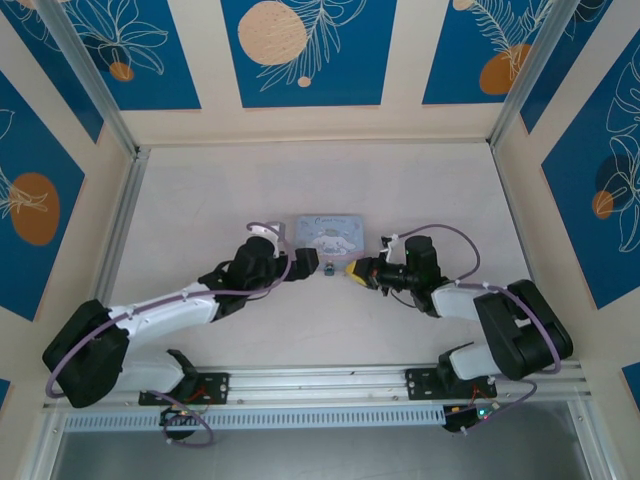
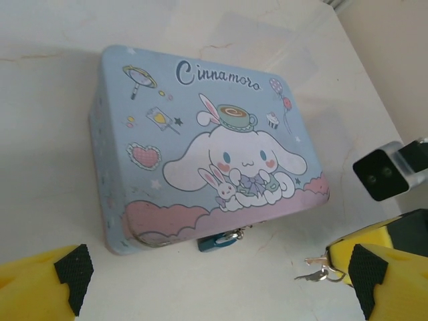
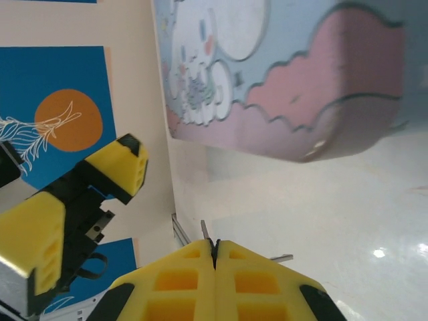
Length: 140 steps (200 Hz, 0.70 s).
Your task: Unlock a padlock with a key
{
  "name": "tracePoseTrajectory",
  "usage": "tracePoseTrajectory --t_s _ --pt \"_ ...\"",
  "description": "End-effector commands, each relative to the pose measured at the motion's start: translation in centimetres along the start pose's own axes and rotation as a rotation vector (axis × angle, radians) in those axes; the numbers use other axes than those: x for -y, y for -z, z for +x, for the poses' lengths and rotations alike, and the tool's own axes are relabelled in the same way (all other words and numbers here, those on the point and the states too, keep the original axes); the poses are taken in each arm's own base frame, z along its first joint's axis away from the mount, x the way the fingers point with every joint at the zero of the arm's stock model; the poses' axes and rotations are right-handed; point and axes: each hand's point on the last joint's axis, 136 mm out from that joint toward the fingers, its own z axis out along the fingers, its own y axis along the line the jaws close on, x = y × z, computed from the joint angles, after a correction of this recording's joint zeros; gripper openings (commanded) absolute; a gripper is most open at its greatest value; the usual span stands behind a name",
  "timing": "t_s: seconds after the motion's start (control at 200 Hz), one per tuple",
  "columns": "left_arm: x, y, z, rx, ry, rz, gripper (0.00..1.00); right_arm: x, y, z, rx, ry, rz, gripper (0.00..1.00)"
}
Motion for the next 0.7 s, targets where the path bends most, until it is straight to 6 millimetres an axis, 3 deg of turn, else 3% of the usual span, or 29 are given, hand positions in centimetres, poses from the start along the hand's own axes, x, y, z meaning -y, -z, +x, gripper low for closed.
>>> tracePoseTrajectory --t_s 0.0,0.145,0.36,0.5,0.695 --pt "-1.2 0.3 0.4 -0.024 -0.027 -0.038 1.0 -0.7 -0.2 -1.2 -0.002 0.049 -0.034 0.0" --pt "-0.9 0.2 0.5 -0.031 -0.022 -0.027 1.0 -0.5 -0.6 -3.1 0.008 0.029 -0.04 0.0" --pt "-0.3 -0.1 1.2 -0.062 -0.019 0.01 1.0 -1.9 -1.9 -5.8 0.006 0.028 -0.086 0.0" --pt "-0.2 -0.7 2.3 -0.109 -0.017 0.033 1.0 -2.6 -1.8 -5.3 -0.024 0.033 -0.113 0.0" --pt "0.4 -1.7 3.9 -0.148 0.01 0.087 1.0 -4.3 0.1 -4.6 0.012 0.058 -0.119 0.0"
